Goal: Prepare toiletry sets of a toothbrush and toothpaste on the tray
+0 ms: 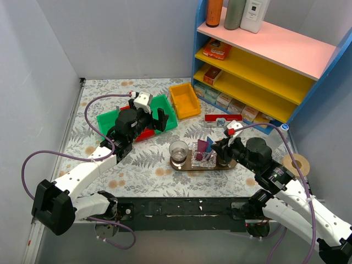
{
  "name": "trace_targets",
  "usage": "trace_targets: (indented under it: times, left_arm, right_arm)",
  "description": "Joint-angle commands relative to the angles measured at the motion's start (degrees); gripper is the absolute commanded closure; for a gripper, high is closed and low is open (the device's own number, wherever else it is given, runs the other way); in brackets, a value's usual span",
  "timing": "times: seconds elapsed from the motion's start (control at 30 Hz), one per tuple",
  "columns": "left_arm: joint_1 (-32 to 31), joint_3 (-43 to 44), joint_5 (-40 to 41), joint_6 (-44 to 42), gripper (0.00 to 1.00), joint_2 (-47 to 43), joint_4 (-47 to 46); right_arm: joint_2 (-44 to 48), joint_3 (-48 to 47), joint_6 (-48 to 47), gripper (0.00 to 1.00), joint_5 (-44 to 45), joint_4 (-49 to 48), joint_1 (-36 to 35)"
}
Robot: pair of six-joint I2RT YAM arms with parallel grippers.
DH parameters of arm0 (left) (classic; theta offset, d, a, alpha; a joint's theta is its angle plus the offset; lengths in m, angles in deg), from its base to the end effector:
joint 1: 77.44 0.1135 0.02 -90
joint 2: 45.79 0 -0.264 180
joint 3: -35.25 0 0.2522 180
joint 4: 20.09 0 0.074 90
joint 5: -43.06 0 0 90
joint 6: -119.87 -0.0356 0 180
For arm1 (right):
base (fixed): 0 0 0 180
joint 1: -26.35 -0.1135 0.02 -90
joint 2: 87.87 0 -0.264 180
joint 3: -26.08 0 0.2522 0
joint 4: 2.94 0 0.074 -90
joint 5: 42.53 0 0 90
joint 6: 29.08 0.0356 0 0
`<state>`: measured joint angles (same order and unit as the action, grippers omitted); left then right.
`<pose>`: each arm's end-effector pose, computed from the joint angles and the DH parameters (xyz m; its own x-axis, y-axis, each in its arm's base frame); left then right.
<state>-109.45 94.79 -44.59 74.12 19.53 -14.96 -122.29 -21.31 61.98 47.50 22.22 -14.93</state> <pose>0.2283 -0.1410 0.3072 -0.4607 -0.5342 -0.7088 0.2429 0.6922 -0.6796 0.1166 0.1023 0.2962 -0.1709 -0.1254 -0.9773 -0.6563 0.7543 0.0180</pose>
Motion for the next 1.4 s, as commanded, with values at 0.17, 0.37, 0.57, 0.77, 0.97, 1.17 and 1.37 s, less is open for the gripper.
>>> trace_targets:
  times: [0.17,0.37,0.57,0.77,0.97,1.17,1.37]
  left_arm:
    - [0.11,1.51,-0.33,-1.09,0.02,-0.28,-0.08]
    - [0.11,1.51,-0.5,-1.1,0.02,-0.19,-0.08]
    - [0.11,1.5,-0.5,-1.1,0.02,-0.19,-0.17]
    - [0.19,1.51,-0.59,-1.1,0.02,-0.19,-0.08]
    - [0.11,1.59,-0.5,-1.18,0.02,-0.19,0.01]
    - [0.11,1.59,-0.5,-1.18,0.02,-0.19,0.01]
    - [0.11,1.59,-0.5,-1.18,0.02,-0.1,0.01]
  right_arm:
    - [1.63,1.9,-0.8,0.99,4.54,-4.46,-1.44]
    - [2.07,2.69,-2.73,0.99,6.38,-4.63,-2.14]
    - [2.77,3.31,-2.91,0.99,7.79,-5.51,-3.11]
    - [1.89,2.87,-2.47,0.89,7.61,-4.81,-3.46]
    - [2.42,2.95,-2.03,0.69,7.44,-5.07,-3.64]
    - [3.04,2.95,-1.85,0.61,7.44,-4.98,-3.55]
    - [3.21,3.13,-1.76,0.56,7.52,-4.98,-3.55]
